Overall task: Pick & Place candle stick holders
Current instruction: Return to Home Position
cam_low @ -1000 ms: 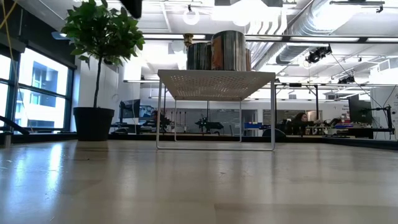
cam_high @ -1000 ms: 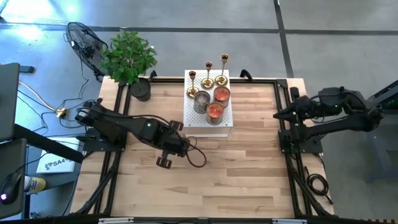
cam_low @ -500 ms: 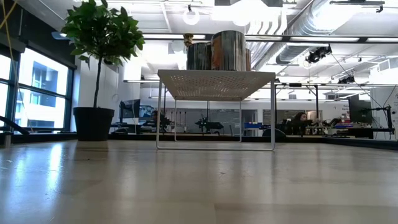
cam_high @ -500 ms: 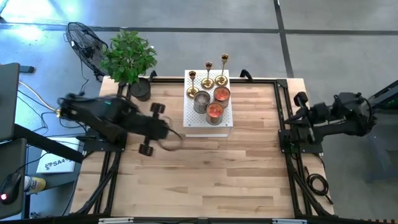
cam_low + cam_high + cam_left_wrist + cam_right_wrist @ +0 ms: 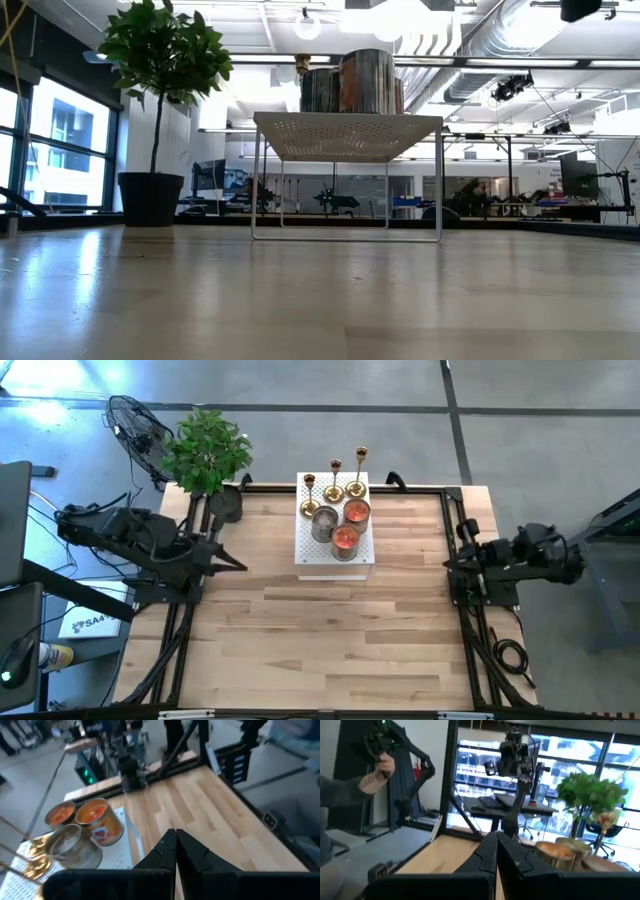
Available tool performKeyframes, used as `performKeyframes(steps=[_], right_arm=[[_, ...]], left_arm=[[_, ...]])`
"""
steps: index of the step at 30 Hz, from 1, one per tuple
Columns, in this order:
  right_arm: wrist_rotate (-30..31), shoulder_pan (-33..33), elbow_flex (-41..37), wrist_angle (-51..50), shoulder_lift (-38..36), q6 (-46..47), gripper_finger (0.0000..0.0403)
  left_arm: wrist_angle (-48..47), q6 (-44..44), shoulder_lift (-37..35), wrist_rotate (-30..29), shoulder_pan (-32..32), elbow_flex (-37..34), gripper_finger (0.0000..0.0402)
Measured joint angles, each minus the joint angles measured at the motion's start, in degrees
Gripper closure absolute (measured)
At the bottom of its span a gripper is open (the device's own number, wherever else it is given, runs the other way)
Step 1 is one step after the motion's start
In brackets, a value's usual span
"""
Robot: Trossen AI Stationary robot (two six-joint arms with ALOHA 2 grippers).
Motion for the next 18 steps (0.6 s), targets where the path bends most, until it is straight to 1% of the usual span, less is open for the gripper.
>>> performKeyframes(steps=[2,5,10,14,18], right_arm=[[-0.55,0.00,-1.75,1.76,-0.11,-0.04,0.0403],[-1.59,0.00,-4.39,5.82,-0.70,-0.13,0.0403],[0.53,0.00,-8.80,9.54,-0.92,1.01,0.0403],[0.60,0.00,-11.38,13.65,-0.94,2.26,0.0403],[0.51,0.00,-13.47,15.46,-0.94,2.80,0.0403]], left_arm=[[3.80,0.06,-2.67,0.24,0.00,-4.86,0.0401],[6.58,-0.16,-6.06,0.13,0.00,-10.98,0.0401],[10.39,-0.99,-9.58,1.01,0.00,-18.56,0.0401],[15.90,-1.03,-12.75,3.87,0.00,-22.68,0.0401],[21.85,-1.43,-16.23,9.57,0.00,-27.62,0.0401]])
